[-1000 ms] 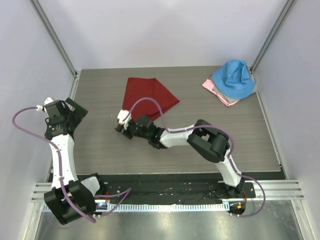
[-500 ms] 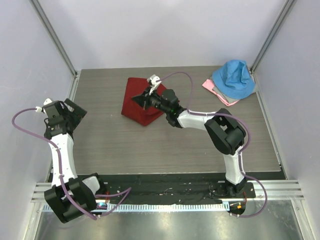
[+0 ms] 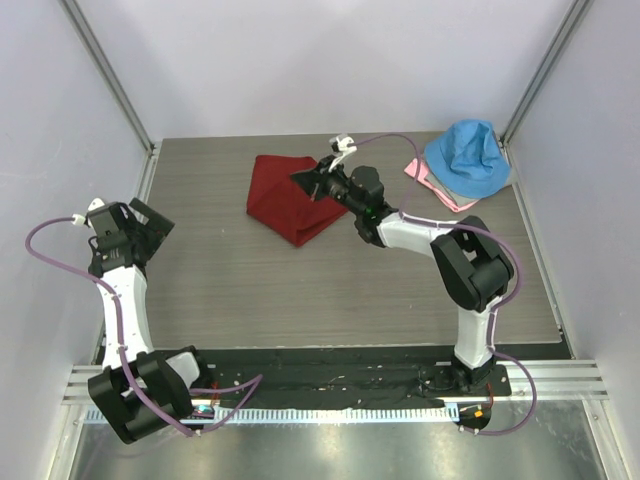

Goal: Fold the napkin, place the utensils inside, and roll it up
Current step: Fold the napkin

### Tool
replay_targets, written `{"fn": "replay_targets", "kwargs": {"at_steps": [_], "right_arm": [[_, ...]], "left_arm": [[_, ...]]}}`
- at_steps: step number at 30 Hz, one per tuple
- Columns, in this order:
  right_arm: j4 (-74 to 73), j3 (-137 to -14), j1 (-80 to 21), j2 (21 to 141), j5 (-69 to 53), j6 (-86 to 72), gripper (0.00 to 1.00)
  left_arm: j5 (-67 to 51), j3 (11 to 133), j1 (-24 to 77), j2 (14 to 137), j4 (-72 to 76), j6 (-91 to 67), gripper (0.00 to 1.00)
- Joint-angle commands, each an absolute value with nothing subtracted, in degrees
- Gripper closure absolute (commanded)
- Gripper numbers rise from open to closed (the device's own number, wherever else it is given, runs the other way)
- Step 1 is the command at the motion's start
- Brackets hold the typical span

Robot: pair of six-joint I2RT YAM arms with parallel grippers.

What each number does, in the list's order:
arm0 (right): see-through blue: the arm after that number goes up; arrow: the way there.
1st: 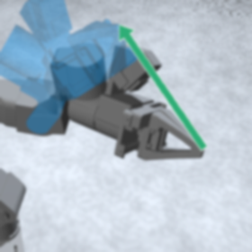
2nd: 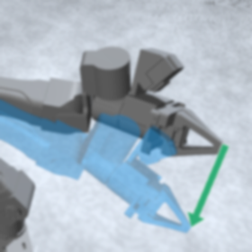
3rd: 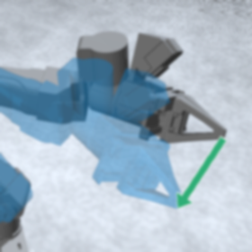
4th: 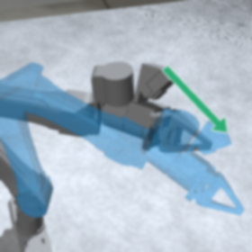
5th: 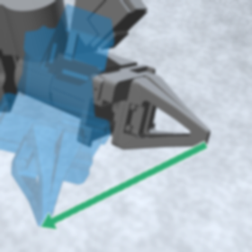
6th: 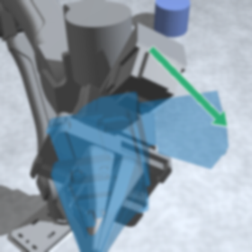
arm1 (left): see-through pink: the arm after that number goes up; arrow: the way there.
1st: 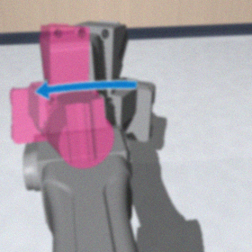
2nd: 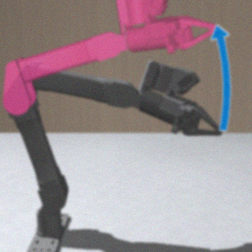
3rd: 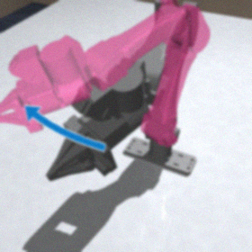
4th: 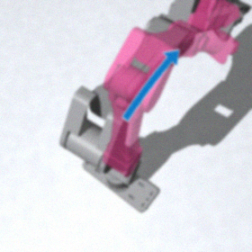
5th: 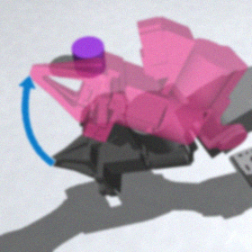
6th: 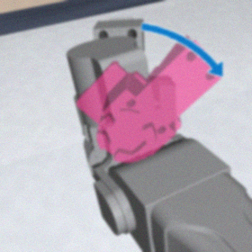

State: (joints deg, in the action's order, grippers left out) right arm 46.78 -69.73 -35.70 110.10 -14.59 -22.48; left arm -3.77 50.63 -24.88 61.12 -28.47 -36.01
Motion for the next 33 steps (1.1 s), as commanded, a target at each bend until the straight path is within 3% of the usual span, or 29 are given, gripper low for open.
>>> {"fn": "replay_targets", "kwargs": {"at_steps": [1,33], "right_arm": [[50.3,-68.1,-33.8,106.5,-12.2,-24.2,0.99],[54.9,-60.5,-22.0,117.5,-7.1,-31.1,0.99]], "left_arm": [[-5.1,50.4,-25.4,61.1,-25.3,-36.9,0.0],[-6.5,49.9,-25.5,61.7,-24.8,-37.2,0.0]]}}
